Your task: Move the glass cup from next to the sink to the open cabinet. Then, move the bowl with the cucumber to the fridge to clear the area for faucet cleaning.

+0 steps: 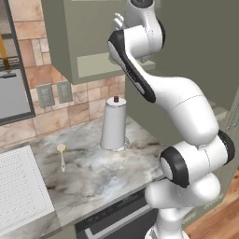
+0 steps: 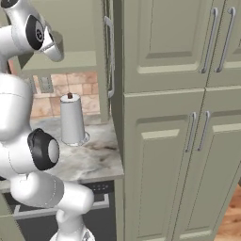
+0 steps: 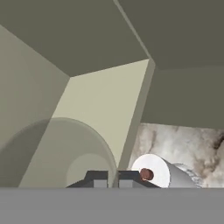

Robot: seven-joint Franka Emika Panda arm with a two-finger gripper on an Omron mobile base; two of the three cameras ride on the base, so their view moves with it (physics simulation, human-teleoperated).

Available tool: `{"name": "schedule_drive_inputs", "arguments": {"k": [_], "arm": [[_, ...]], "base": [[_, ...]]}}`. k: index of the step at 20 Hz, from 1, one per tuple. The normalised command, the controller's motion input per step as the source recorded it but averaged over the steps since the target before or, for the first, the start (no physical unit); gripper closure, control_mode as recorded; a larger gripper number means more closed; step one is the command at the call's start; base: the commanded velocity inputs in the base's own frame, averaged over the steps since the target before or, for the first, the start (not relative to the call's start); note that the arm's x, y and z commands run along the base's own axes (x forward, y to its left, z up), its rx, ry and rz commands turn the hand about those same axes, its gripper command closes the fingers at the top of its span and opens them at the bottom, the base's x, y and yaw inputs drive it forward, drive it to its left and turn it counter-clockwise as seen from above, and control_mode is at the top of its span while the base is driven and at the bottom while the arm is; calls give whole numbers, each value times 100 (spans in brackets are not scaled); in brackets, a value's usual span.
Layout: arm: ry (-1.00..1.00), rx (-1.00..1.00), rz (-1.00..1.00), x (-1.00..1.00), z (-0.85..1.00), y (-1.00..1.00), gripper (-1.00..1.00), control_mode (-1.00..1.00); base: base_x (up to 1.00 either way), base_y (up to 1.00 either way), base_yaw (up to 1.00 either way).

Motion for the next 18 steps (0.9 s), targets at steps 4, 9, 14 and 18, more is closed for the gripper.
{"name": "schedule_drive_inputs", "arguments": {"k": [4,9,14,18], "arm": [[0,-5,0,26,-17,0,100,-100],[0,-1,0,34,-3,0,100,-100],[0,0,0,37,0,0,100,-100],[4,0,0,20,-7,0,100,-100]], "base": [[0,0,0],[0,0,0],[0,0,0],[0,0,0]]}}
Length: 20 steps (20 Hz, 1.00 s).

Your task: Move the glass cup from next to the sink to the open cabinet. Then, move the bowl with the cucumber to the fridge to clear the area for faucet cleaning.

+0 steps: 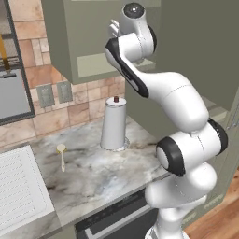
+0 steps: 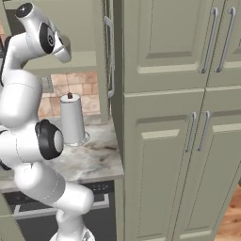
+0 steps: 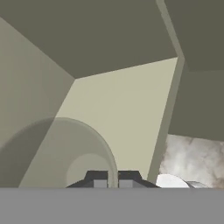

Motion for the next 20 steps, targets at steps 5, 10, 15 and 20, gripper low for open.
{"name": "schedule_drive_inputs", "arguments": {"k": [5,10,15,20], "arm": [[9,0,0,7,-22,0,100,-100],[7,0,0,11,-16,0,100,-100],[1,0,0,7,0,0,100,-100],[0,-4,0,3,-6,0,100,-100]], "base": [[0,0,0],[0,0,0],[0,0,0],[0,0,0]]}}
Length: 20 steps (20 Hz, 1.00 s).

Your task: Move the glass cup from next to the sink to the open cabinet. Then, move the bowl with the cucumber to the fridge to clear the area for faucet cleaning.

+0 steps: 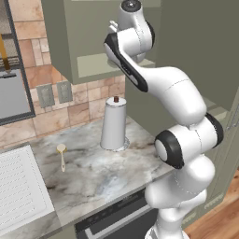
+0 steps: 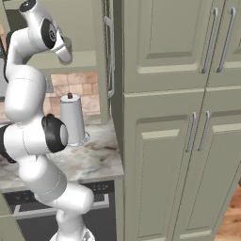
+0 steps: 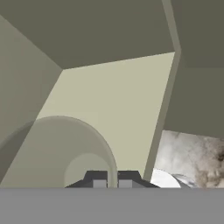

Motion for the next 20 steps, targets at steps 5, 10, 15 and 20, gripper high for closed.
{"name": "schedule_drive_inputs", "arguments": {"k": [5,10,15,20], "arm": [[0,-2,-1,22,-7,1,-100,-100],[-9,-3,-1,3,3,0,-100,-100],[-23,-12,-1,0,25,0,-100,-100],[-22,-8,0,-37,29,0,-100,-100]], "base": [[0,0,0],[0,0,0],[0,0,0],[0,0,0]]}}
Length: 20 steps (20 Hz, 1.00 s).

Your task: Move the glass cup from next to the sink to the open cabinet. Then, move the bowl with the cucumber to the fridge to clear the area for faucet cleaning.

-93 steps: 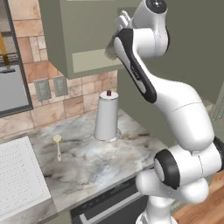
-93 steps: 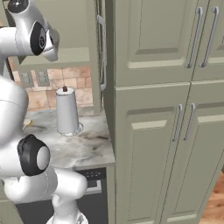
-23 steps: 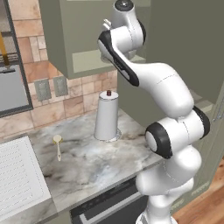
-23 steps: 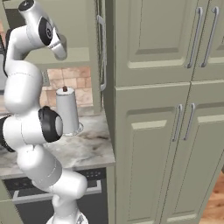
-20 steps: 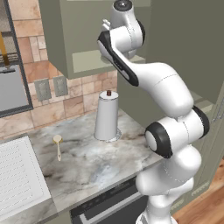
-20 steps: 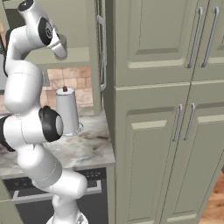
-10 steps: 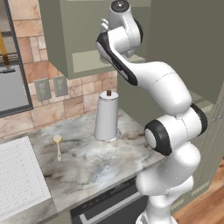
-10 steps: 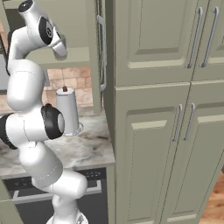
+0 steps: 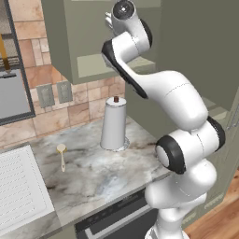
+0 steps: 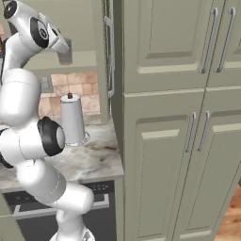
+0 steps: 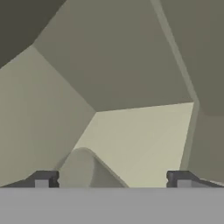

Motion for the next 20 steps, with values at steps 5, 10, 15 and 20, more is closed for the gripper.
{"name": "schedule_drive_inputs", "arguments": {"k": [5,10,15,20], "arm": [[-19,-10,0,-92,-6,0,-100,-100],[-5,-3,0,-100,-88,-15,-100,-100],[0,-1,0,-100,-100,-35,-100,-100],[0,-4,0,-100,-100,-29,-100,-100]], "base": [[0,0,0],[0,0,0],[0,0,0],[0,0,0]]}}
